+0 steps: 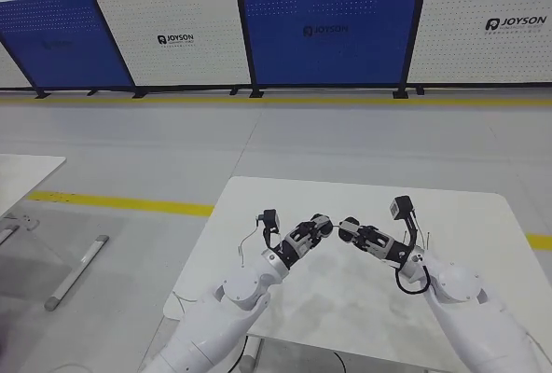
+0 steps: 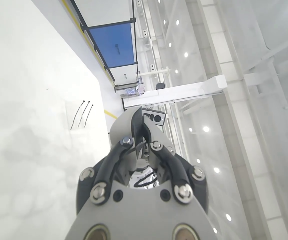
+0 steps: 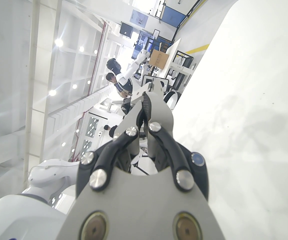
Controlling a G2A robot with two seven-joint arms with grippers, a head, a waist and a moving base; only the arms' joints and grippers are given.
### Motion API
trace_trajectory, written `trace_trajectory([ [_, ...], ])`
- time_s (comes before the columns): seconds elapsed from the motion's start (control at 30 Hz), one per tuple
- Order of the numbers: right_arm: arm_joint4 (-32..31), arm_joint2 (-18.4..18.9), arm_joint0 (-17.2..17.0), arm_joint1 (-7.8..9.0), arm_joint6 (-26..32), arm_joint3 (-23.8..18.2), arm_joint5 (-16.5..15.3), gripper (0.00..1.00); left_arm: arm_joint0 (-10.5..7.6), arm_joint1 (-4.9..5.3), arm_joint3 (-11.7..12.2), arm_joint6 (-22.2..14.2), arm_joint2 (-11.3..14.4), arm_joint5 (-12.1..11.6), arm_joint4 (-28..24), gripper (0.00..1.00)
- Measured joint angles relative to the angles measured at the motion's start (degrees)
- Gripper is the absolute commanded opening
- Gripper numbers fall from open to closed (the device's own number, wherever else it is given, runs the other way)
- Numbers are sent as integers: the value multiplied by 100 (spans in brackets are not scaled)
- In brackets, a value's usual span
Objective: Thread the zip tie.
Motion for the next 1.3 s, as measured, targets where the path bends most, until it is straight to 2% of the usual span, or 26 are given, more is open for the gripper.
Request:
trace_trajectory([
  [0.1, 0, 0, -2, 0, -2, -2, 1, 0, 12, -2, -15, 31, -6, -14, -1, 100],
  [0.3, -59, 38, -124, -21, -359, -147, 130, 0, 14, -2, -24, 41, -1, -20, 47, 100],
  [0.47, 12, 55, -150, -57, -528, -135, 169, 0, 56, -13, -37, 96, 31, -183, 198, 100],
  [0.53, 16, 57, -143, -69, -526, -117, 184, 0, 63, -17, -23, 64, 43, -210, 209, 71],
  [0.57, 13, 59, -140, -73, -521, -110, 190, 0, 63, -20, -17, 41, 49, -209, 186, 47],
  [0.6, 10, 60, -138, -77, -517, -104, 195, 0, 59, -23, -8, 14, 52, -203, 150, 36],
  [0.73, -13, 76, -135, -93, -506, -90, 207, 0, 13, -36, 48, -20, 50, -189, 75, 24],
  [0.93, -62, 106, -144, -108, -482, -89, 223, 0, -28, -52, 88, -22, 47, -174, 30, 13],
  [1.0, -68, 116, -147, -113, -470, -90, 224, 0, -40, -56, 96, -28, 40, -155, 6, 12],
  [1.07, -75, 125, -151, -119, -457, -89, 222, 0, -55, -61, 113, -30, 36, -130, -8, 17],
  [1.13, -81, 134, -153, -125, -446, -86, 219, 0, -79, -68, 145, -19, 38, -103, -12, 15],
  [1.3, -95, 153, -157, -139, -421, -77, 215, 0, -116, -84, 195, 1, 56, -99, -7, 0],
])
